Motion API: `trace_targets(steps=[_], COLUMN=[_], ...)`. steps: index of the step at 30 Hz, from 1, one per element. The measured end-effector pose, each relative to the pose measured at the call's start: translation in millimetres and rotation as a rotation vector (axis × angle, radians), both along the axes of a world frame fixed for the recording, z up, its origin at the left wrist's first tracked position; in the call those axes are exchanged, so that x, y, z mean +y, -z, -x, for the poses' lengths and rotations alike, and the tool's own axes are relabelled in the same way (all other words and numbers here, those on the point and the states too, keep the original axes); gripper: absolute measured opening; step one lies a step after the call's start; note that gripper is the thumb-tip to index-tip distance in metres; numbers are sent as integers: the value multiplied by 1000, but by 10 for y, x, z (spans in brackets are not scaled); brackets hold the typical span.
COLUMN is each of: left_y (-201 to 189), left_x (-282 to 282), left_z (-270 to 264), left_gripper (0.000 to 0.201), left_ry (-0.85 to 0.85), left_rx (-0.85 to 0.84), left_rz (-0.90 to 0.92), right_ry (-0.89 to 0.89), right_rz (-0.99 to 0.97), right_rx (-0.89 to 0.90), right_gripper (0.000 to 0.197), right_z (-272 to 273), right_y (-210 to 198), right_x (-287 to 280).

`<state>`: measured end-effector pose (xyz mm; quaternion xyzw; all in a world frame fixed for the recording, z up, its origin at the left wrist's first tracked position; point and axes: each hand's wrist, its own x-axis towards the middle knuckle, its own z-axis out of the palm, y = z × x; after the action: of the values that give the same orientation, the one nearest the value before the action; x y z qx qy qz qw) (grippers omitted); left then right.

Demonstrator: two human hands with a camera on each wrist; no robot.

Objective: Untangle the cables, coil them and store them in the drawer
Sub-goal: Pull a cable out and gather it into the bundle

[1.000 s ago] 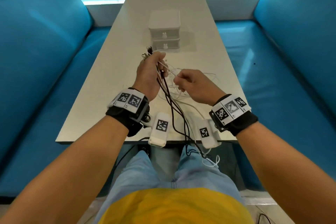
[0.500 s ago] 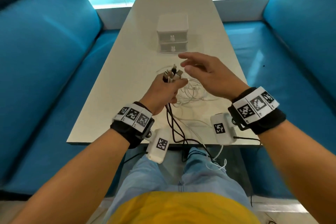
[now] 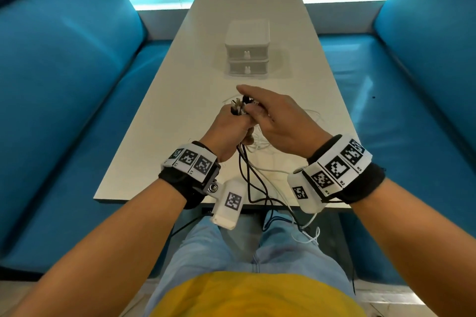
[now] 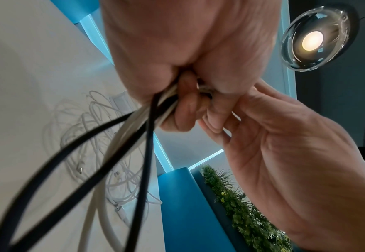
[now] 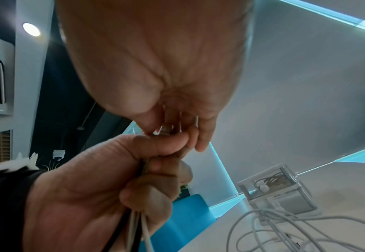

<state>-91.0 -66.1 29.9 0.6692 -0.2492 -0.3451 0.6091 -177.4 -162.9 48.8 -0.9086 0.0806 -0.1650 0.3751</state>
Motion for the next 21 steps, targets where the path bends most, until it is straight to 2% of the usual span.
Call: trace_targets(steps=[9, 14, 17, 19, 21], left_y=[43, 49, 28, -30, -72], left_x=[-44, -64, -45, -12, 10], left_z=[-6, 10, 11, -43, -137], left_gripper=[27, 32, 27, 20, 21], left_ry=[-31, -34, -47, -96, -170], left_rx=[-32, -14, -3, 50, 141], left_rz=[-22, 31, 54, 92, 152], right_ry=[-13, -4, -25, -85, -132], right_rz=[158, 100, -42, -302, -563], right_rx=[2, 31, 76, 77, 176], right_gripper=[30, 28, 33, 44, 51], right_z=[-47, -63, -81, -72, -74], right_y=[-65, -97, -106, -99, -32], right_x=[12, -4, -45, -65, -77])
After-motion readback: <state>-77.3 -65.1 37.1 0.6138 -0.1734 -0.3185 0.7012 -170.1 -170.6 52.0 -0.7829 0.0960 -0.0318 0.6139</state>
